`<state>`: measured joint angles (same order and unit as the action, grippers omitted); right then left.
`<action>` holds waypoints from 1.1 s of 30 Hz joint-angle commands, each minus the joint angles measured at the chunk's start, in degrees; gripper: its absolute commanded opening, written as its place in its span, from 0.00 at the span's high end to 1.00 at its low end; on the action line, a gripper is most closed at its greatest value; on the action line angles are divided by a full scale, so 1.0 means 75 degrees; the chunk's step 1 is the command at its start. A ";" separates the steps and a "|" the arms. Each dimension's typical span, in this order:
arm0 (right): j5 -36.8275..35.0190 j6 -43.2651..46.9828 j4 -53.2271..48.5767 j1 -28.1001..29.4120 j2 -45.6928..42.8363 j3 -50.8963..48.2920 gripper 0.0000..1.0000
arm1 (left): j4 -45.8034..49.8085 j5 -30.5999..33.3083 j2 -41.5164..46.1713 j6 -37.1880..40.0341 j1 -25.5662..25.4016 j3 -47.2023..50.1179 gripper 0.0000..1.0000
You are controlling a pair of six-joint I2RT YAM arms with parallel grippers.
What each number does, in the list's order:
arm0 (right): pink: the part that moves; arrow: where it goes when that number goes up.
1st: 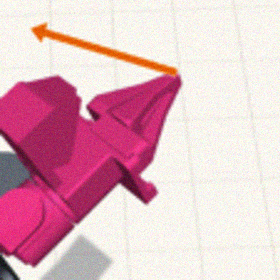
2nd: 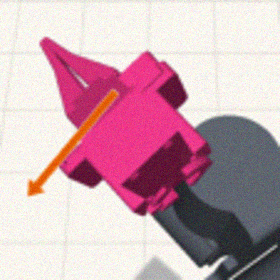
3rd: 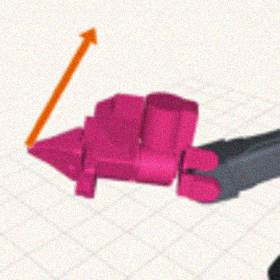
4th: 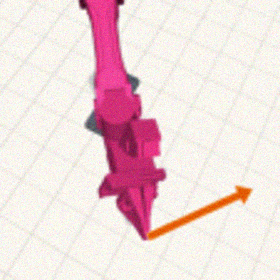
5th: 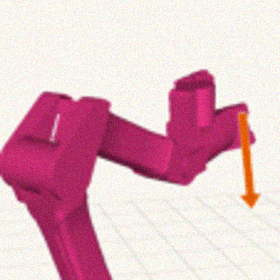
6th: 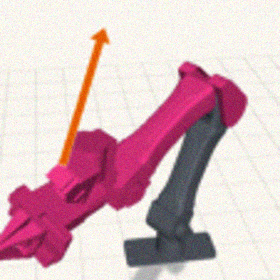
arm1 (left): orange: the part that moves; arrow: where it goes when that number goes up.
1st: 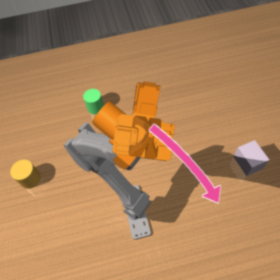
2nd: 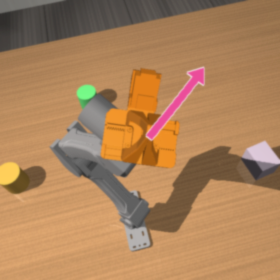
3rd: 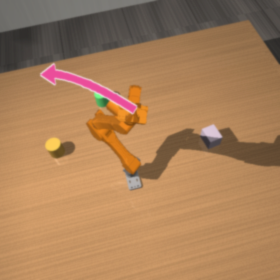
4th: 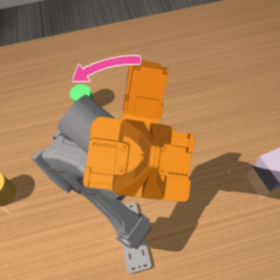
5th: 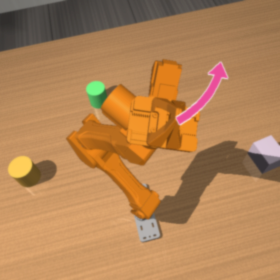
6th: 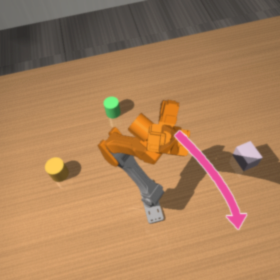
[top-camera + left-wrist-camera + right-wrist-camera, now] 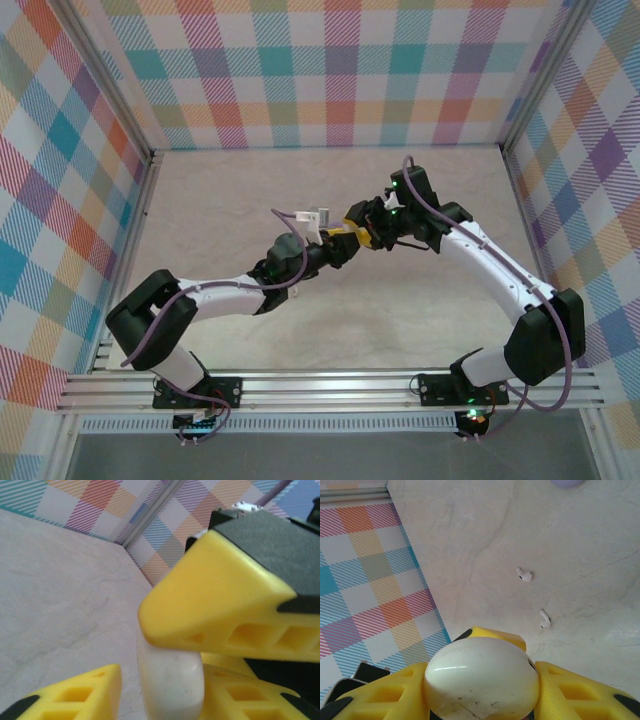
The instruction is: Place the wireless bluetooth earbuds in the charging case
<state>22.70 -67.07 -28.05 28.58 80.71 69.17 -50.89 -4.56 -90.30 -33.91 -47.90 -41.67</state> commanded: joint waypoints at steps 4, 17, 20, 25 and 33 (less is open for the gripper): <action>0.0147 -0.0046 0.0406 0.0068 -0.0398 -0.0172 0.56 | -0.0075 -0.0304 0.0181 0.0202 0.0123 -0.0305 0.85; 0.2448 0.4029 0.0208 -0.1166 -0.0894 0.0828 0.37 | 0.6179 -0.3343 0.1821 0.3270 0.1127 -0.1681 1.00; 0.3893 0.5663 -0.0118 -0.1323 -0.0755 0.1129 0.41 | 0.7886 -0.4612 0.2001 0.4416 0.1504 -0.2281 1.00; 0.5228 0.7452 -0.0982 -0.1226 -0.0428 0.1415 0.50 | 1.0152 -0.6153 0.2142 0.6405 0.1860 -0.3030 1.00; 0.5745 0.8063 -0.0893 -0.0383 -0.0343 0.1126 0.54 | 1.1653 -0.7178 0.1794 0.7639 0.1898 -0.3847 1.00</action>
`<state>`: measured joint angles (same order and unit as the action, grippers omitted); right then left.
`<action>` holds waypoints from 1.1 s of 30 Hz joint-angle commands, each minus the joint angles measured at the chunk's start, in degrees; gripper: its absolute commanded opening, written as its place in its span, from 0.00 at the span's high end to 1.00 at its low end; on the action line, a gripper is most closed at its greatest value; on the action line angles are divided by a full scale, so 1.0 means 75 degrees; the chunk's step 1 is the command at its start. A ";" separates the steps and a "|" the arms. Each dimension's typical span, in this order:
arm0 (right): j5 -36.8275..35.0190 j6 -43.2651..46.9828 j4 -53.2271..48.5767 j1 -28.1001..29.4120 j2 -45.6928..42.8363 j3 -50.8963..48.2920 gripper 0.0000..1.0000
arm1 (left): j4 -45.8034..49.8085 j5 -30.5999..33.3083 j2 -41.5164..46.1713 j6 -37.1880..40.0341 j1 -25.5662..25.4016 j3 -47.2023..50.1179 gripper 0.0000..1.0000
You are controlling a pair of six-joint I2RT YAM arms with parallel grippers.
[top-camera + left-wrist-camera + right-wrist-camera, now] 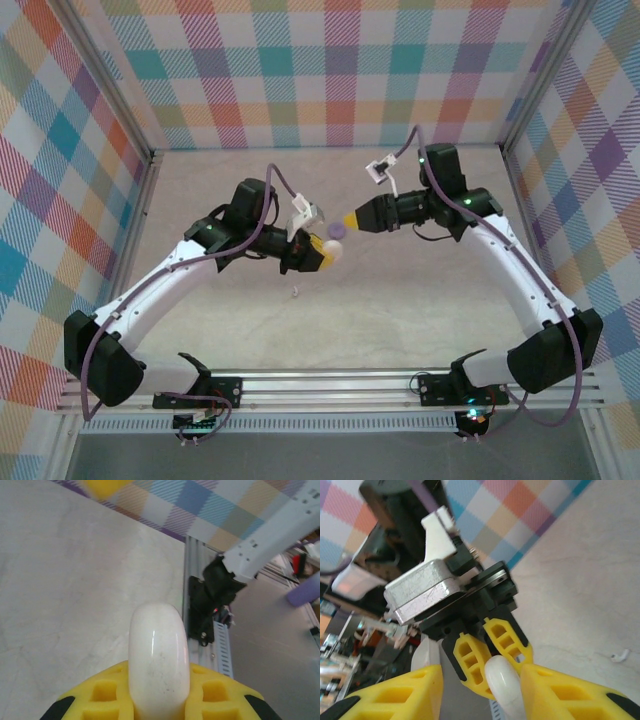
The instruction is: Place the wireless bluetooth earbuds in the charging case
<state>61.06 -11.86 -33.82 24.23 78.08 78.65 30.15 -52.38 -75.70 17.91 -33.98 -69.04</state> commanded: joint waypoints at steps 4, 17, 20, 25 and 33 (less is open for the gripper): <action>0.0632 0.0932 -0.0470 0.0364 0.0020 -0.0291 0.53 | 0.0847 -0.0978 -0.0265 0.0792 0.0042 -0.0284 1.00; -0.2016 -0.0291 0.0924 0.0607 -0.0779 -0.1588 0.52 | -0.0169 0.0057 -0.0524 -0.1526 0.0045 -0.0429 1.00; -0.1158 -0.0546 0.2038 0.0610 -0.0877 -0.1904 0.53 | -0.0340 -0.0187 -0.0379 -0.1521 0.0042 -0.0190 1.00; 0.0082 -0.0423 0.1749 0.0620 -0.0498 -0.1581 0.56 | -0.0232 -0.0299 -0.0091 -0.1554 0.0089 -0.0244 1.00; 0.0690 -0.0657 0.2160 0.0625 -0.0335 -0.1686 0.90 | -0.0470 -0.0341 0.0038 -0.1851 0.0103 -0.0289 1.00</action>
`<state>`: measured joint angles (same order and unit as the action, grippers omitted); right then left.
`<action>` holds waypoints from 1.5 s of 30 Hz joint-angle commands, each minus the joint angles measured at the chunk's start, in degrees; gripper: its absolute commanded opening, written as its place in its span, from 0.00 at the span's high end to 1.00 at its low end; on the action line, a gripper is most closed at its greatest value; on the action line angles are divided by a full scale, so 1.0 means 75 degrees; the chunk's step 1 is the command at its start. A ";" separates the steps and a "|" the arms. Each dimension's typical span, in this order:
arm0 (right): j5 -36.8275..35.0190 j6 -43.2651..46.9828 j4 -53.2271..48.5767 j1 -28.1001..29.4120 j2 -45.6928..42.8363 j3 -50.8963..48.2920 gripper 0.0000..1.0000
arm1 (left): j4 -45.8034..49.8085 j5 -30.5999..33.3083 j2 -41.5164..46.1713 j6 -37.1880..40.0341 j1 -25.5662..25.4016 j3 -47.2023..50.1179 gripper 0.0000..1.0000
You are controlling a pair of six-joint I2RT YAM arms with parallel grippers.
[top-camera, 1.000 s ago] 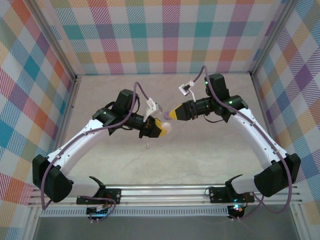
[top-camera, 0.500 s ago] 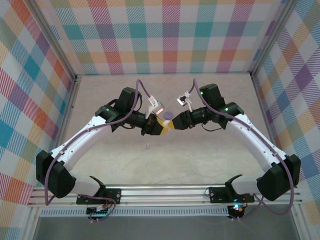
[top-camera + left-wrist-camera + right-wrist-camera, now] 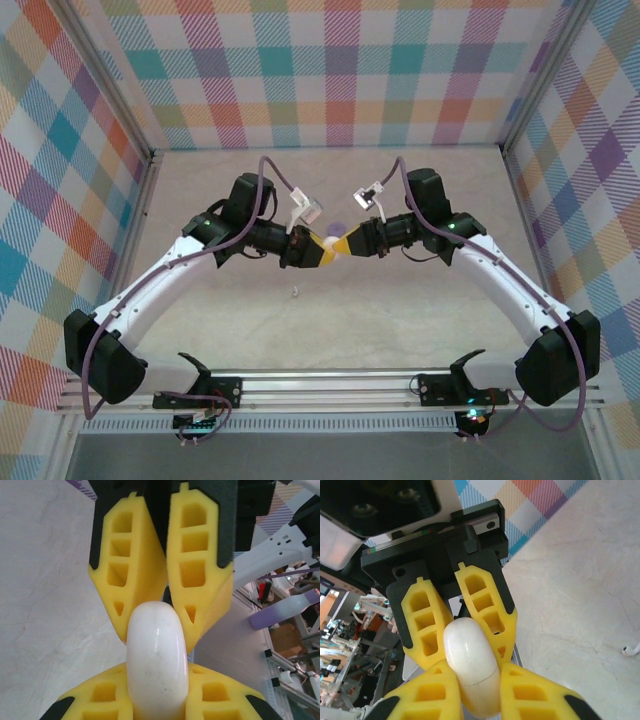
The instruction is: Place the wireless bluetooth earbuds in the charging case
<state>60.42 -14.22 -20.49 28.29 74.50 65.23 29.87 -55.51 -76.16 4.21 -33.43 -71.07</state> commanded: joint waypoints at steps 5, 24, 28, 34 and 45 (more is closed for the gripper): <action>0.0608 -0.1150 0.1277 0.0082 0.0148 -0.0096 0.97 | -0.0957 0.0423 0.0237 -0.0625 0.0028 0.0171 0.74; -0.2574 -0.3817 0.3558 0.0080 -0.0430 -0.1221 0.99 | -0.5816 0.3138 0.1602 -0.5699 0.0086 0.3053 0.44; -0.2217 -0.4208 0.4255 0.0082 -0.0319 -0.1334 0.99 | -0.6817 0.2910 0.1360 -0.6270 0.0086 0.3285 0.46; -0.2027 -0.4439 0.4496 0.0083 -0.0289 -0.1402 0.99 | -0.7287 0.2662 0.1267 -0.6423 0.0085 0.3259 0.52; -0.2119 -0.5050 0.5070 0.0083 -0.0204 -0.1455 0.99 | -0.7638 0.2363 0.0963 -0.6547 0.0004 0.3221 0.67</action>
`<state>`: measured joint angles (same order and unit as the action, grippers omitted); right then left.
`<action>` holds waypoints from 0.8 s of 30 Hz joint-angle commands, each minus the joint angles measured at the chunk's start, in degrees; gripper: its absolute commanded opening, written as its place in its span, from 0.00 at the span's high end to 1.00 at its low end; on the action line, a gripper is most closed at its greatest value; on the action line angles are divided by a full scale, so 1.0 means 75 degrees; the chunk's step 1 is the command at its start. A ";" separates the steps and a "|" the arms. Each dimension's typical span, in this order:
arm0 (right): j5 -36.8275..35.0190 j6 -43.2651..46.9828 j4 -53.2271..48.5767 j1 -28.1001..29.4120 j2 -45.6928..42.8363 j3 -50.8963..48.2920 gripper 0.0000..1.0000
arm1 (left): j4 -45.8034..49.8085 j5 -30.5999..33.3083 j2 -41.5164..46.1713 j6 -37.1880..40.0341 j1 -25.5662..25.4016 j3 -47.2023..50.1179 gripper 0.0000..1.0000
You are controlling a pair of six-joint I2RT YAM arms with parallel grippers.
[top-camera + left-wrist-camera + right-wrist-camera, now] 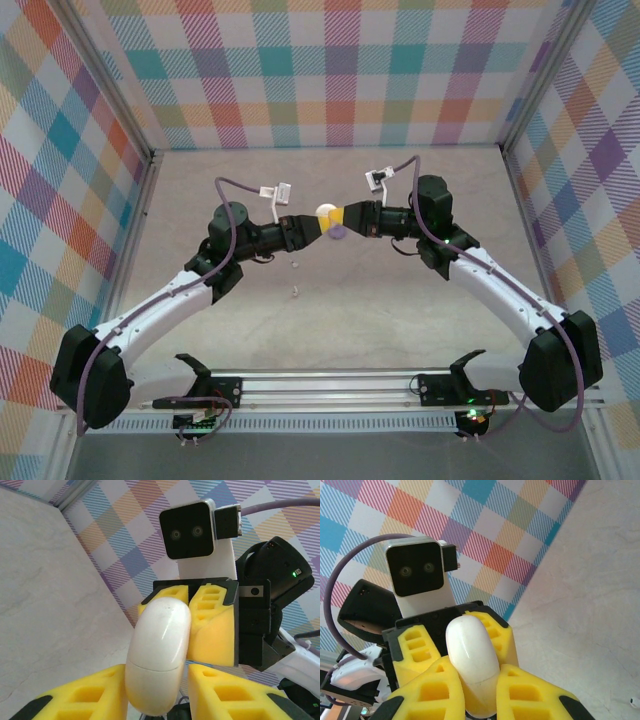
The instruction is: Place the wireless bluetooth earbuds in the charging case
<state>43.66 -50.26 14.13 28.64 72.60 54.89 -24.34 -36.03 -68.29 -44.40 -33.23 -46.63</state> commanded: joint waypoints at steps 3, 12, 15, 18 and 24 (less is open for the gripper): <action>0.0099 -0.0315 0.0435 0.0036 0.0079 -0.0055 0.98 | -0.0449 -0.0235 -0.0106 0.0008 -0.0022 -0.0058 0.78; -0.0604 0.0277 -0.2661 0.0036 0.0003 0.1072 0.44 | 0.1675 0.1105 0.0805 0.2065 -0.0034 -0.0197 1.00; -0.1203 0.0577 -0.4336 0.0016 -0.0084 0.1913 0.39 | 0.2909 0.1835 0.1040 0.3382 -0.0098 -0.0302 1.00; -0.1806 0.0396 -0.5709 0.0025 -0.0060 0.2706 0.37 | 0.3854 0.3045 0.1136 0.4884 -0.0578 -0.0416 1.00; -0.2133 -0.0986 -0.6758 0.0459 0.0241 0.2971 0.56 | 0.3624 0.6417 0.1076 0.7334 -0.2146 -0.0361 1.00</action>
<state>30.33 -52.12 -28.29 30.04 73.06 78.43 2.96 -3.31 -60.53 -3.07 -45.91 -48.64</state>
